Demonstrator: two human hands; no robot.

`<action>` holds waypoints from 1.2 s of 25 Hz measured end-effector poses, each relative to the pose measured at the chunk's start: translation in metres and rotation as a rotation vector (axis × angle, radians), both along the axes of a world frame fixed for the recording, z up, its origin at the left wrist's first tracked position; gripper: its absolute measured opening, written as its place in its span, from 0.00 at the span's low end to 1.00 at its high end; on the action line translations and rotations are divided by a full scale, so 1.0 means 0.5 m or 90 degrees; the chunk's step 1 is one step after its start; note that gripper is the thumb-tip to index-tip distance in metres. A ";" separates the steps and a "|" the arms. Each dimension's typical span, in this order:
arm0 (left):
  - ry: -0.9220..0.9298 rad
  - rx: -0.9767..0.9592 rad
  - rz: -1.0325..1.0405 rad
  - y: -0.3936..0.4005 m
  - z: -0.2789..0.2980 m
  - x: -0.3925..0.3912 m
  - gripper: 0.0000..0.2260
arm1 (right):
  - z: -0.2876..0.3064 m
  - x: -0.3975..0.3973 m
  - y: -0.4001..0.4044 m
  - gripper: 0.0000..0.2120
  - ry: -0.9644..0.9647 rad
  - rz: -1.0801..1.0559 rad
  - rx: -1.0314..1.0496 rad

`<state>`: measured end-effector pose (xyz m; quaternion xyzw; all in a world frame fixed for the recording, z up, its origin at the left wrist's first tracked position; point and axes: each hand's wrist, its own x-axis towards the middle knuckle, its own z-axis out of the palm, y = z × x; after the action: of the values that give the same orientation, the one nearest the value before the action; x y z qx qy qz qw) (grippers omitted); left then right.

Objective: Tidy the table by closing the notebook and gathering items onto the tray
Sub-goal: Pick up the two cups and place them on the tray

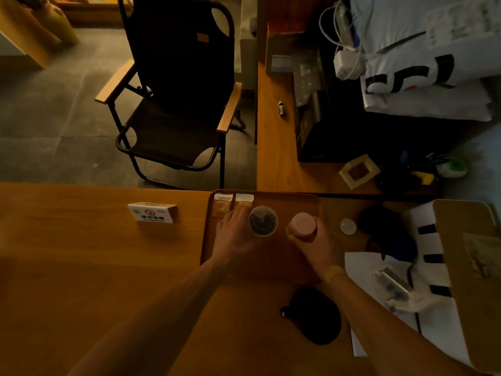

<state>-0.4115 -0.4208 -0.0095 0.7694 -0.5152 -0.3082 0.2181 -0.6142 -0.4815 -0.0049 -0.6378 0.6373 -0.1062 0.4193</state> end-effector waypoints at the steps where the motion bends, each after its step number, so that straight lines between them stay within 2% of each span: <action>1: -0.011 -0.014 0.001 -0.008 -0.008 -0.002 0.33 | -0.010 0.001 -0.006 0.29 0.000 0.000 -0.009; 5: -0.044 -0.061 -0.007 -0.029 -0.036 -0.008 0.34 | -0.045 0.004 -0.025 0.32 0.015 -0.001 -0.037; 11: -0.067 -0.077 -0.003 -0.059 -0.063 -0.009 0.32 | -0.081 0.015 -0.055 0.29 0.015 -0.015 -0.099; 30: -0.111 -0.065 0.009 -0.097 -0.067 -0.023 0.31 | -0.077 0.041 -0.081 0.32 0.019 -0.041 -0.110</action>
<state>-0.4231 -0.4692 -0.0432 0.7849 -0.5418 -0.2120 0.2132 -0.5937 -0.5220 -0.0434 -0.6520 0.6523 -0.1646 0.3498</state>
